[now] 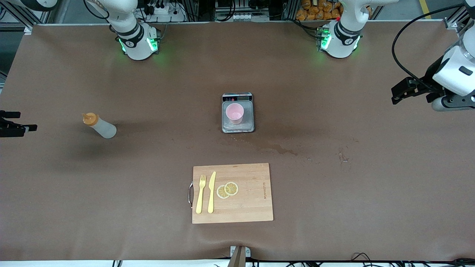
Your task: Add sauce to pink cup with both arms
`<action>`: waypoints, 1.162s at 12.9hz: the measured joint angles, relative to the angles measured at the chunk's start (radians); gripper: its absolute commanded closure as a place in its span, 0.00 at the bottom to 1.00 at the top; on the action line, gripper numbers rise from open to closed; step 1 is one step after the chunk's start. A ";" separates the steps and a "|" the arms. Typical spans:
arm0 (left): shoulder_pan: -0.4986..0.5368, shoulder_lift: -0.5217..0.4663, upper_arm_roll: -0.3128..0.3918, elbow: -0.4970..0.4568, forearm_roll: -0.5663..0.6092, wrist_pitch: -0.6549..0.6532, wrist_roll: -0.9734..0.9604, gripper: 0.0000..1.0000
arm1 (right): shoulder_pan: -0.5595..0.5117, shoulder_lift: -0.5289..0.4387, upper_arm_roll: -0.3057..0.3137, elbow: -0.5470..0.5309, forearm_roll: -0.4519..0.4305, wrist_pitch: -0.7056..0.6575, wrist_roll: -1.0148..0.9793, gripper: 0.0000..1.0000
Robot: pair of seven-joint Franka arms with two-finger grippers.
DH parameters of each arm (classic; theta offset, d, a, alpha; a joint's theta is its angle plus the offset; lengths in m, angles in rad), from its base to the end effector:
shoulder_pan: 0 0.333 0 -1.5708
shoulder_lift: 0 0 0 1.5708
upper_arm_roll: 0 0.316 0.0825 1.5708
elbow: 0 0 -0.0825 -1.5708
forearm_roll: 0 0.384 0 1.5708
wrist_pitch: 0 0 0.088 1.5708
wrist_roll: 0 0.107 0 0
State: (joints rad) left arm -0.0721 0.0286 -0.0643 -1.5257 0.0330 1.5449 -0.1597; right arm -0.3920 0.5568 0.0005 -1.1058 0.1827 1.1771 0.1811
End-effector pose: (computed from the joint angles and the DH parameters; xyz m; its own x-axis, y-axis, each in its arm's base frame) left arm 0.5564 -0.0722 0.6276 0.9997 0.0241 -0.0043 0.0239 -0.9992 -0.0322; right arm 0.6147 -0.2278 0.4711 0.7605 -0.4313 -0.4854 -0.5364 -0.8385 -0.0953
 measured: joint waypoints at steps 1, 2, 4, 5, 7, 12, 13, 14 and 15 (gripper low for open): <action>0.000 0.000 0.000 0.000 0.000 0.000 0.000 0.00 | 0.014 -0.034 0.001 -0.038 -0.002 0.047 -0.001 0.00; 0.000 0.000 0.000 0.000 0.000 0.000 0.000 0.00 | 0.031 -0.082 0.003 -0.098 -0.009 0.099 -0.003 0.00; 0.000 0.000 0.000 0.001 0.000 0.000 0.000 0.00 | 0.097 -0.200 0.006 -0.225 -0.053 0.185 -0.010 0.00; 0.000 0.000 0.000 0.001 0.000 0.000 0.000 0.00 | 0.139 -0.264 0.007 -0.280 -0.072 0.216 -0.010 0.00; 0.000 0.000 0.000 0.001 0.000 0.000 0.000 0.00 | 0.218 -0.384 0.009 -0.368 -0.090 0.253 -0.010 0.00; 0.000 0.000 0.000 0.001 0.000 0.000 0.000 0.00 | 0.327 -0.480 0.011 -0.417 -0.163 0.354 -0.010 0.00; 0.000 0.000 0.000 0.001 0.000 0.000 0.000 0.00 | 0.327 -0.482 0.011 -0.418 -0.166 0.380 -0.011 0.00; 0.000 0.000 0.000 0.001 0.000 0.000 0.000 0.00 | 0.327 -0.484 0.011 -0.418 -0.167 0.409 -0.012 0.00; 0.001 0.000 0.000 0.001 0.000 0.000 0.000 0.00 | 0.327 -0.487 0.011 -0.418 -0.167 0.430 -0.013 0.00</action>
State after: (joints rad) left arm -0.0715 0.0285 -0.0641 -1.5249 0.0330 1.5448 -0.1592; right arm -0.0651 0.0695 0.0111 -1.5238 0.0152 1.6072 0.1678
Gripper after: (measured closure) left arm 0.000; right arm 0.000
